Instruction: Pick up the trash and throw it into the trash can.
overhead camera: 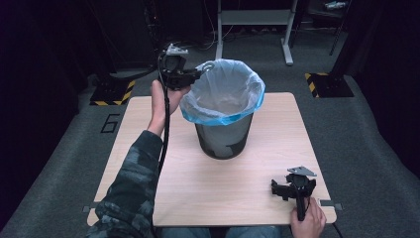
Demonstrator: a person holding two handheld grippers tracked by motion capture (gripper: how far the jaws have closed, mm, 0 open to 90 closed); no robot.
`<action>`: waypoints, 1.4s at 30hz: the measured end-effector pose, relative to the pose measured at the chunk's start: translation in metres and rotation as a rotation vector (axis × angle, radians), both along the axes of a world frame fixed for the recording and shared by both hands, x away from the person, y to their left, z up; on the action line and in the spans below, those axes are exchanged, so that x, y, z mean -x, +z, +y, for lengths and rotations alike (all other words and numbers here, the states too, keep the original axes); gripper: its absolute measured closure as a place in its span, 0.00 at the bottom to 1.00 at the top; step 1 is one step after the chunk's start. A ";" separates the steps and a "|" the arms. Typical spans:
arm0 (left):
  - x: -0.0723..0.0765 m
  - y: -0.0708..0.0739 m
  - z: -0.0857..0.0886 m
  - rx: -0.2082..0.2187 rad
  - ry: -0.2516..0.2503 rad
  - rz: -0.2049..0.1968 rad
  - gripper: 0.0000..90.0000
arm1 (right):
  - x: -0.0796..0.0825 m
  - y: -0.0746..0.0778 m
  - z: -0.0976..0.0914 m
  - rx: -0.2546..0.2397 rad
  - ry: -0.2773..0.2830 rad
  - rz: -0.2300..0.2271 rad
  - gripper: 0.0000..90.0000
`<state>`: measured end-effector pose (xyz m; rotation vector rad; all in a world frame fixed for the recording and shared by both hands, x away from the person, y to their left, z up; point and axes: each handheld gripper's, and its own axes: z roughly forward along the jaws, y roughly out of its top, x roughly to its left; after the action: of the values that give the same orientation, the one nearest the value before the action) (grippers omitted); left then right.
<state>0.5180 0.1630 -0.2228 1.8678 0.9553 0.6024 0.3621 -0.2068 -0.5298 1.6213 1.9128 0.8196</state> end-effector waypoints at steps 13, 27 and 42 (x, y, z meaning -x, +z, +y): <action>-0.013 -0.012 -0.036 0.003 -0.051 0.038 0.71 | 0.000 0.000 0.000 0.000 -0.002 0.000 0.00; 0.042 -0.006 0.008 -0.010 -0.080 -0.006 0.18 | 0.000 0.000 0.000 0.000 -0.003 0.000 0.00; 0.089 -0.056 0.071 -0.054 -0.044 0.002 0.14 | 0.000 0.000 0.000 0.002 -0.002 0.001 0.00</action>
<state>0.4285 0.2336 -0.2786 1.9322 0.9050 0.6053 0.3619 -0.2066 -0.5299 1.6221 1.9114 0.8157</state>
